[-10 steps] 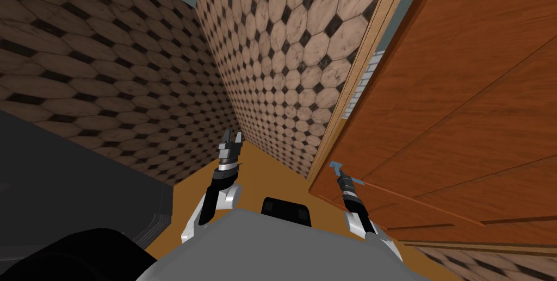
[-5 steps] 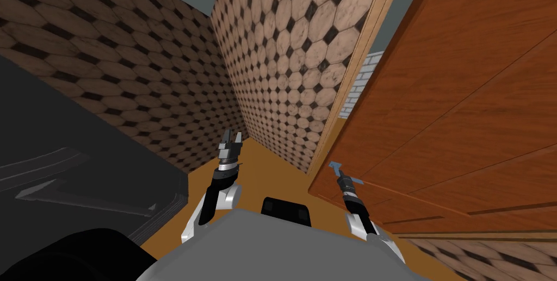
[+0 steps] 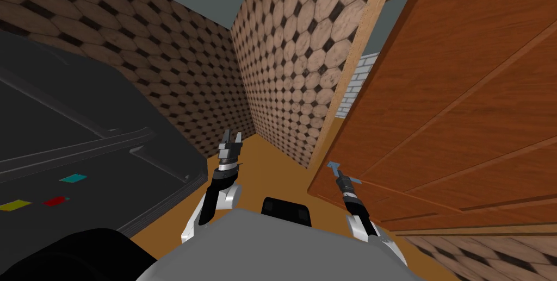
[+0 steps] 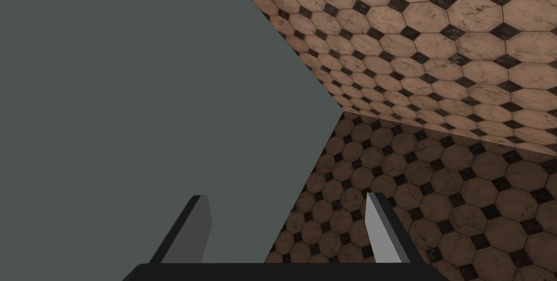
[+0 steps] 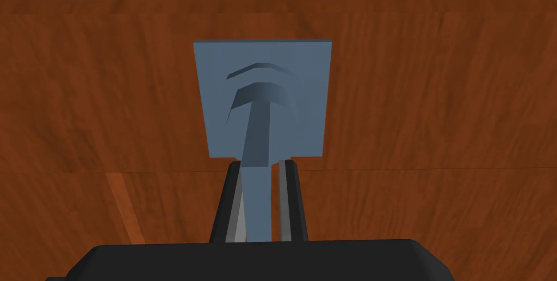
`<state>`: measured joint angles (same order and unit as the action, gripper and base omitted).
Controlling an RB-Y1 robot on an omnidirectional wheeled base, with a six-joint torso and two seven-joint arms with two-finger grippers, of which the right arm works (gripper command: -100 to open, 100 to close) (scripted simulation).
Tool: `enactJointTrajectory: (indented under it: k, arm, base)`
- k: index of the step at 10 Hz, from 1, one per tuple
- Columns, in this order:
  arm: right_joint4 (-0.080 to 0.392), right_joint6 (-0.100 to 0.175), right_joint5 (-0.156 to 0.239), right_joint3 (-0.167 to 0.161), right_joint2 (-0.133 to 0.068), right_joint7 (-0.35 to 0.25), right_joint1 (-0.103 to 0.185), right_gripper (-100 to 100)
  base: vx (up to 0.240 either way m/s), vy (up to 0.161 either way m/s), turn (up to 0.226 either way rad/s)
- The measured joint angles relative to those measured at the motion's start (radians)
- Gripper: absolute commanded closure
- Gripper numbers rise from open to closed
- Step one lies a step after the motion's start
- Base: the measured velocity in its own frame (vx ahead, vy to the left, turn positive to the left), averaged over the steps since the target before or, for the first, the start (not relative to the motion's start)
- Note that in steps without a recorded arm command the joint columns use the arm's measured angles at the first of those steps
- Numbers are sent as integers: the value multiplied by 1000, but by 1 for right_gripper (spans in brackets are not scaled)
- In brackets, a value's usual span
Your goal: Pull the door open
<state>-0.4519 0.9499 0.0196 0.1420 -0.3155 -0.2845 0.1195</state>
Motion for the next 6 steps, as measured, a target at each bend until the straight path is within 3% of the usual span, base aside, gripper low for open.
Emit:
enactJointTrajectory:
  k: [2, 6]
  arm:
    - [6, 4, -14, -1, 2, -9, -1, 100]
    - [-8, 42, -45, -38, -29, -60, -26, 100]
  base:
    - [-140, -25, 53]
    - [-242, -60, 98]
